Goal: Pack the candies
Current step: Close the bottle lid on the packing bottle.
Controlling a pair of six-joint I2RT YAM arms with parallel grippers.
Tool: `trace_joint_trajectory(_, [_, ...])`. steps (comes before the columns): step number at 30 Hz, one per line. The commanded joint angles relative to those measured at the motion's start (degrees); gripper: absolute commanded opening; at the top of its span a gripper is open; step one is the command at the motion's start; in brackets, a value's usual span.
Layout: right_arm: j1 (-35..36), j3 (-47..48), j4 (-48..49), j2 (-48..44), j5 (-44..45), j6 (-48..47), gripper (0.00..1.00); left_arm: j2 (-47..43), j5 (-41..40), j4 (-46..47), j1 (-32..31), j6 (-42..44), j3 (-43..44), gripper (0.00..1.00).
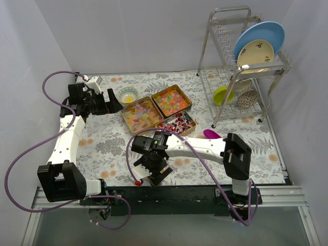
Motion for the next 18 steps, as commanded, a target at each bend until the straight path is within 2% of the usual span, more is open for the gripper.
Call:
trace_joint_trajectory(1, [0.26, 1.74, -2.01, -1.20, -1.33, 0.77, 0.75, -2.84, 0.99, 0.71, 0.37, -0.22, -0.72, 0.98])
trace_joint_trajectory(18, [0.35, 3.76, -3.33, -1.82, -5.29, 1.57, 0.74, -4.25, 1.08, 0.53, 0.46, -0.40, -2.21, 0.98])
